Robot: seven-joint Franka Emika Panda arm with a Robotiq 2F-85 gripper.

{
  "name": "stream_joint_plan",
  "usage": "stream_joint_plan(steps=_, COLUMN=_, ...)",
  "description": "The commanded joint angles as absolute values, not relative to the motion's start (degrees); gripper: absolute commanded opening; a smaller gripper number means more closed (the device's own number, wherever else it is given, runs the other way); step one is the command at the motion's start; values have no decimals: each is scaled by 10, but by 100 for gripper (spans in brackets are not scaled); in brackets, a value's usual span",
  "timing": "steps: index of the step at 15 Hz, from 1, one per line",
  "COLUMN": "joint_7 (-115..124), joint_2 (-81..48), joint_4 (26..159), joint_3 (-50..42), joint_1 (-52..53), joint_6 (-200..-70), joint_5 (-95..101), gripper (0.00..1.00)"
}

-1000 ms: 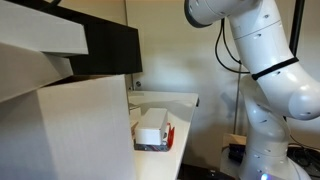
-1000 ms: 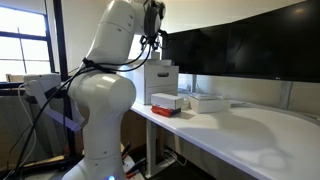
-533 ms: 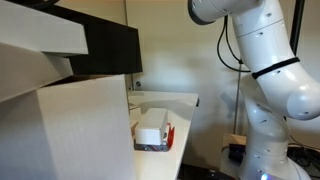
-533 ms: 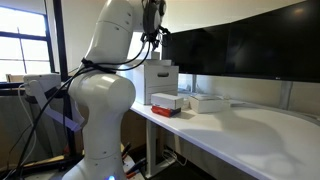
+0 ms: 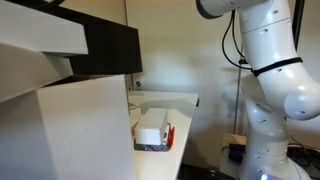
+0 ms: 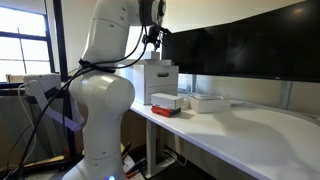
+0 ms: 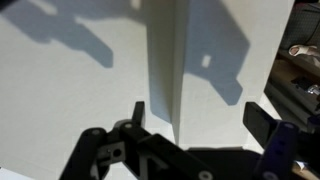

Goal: Remove the white box from the top of the storage box.

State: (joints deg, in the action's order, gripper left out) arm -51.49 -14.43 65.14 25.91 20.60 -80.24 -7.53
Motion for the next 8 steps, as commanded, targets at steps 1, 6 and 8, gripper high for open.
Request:
stream_joint_plan(steps=1, joint_7=-526, joint_2=-83, joint_4=752, joint_3=255, joint_1=185, joint_6=-874, joint_5=-103, gripper=100)
stream_joint_plan(steps=6, joint_7=-526, joint_2=-35, joint_4=821, joint_3=248, joint_1=184, joint_6=-910, joint_5=-102, gripper=100)
stream_joint_plan(steps=8, joint_7=-525, joint_2=-20, joint_4=838, joint_3=245, joint_1=186, joint_6=-916, joint_5=-97, gripper=100)
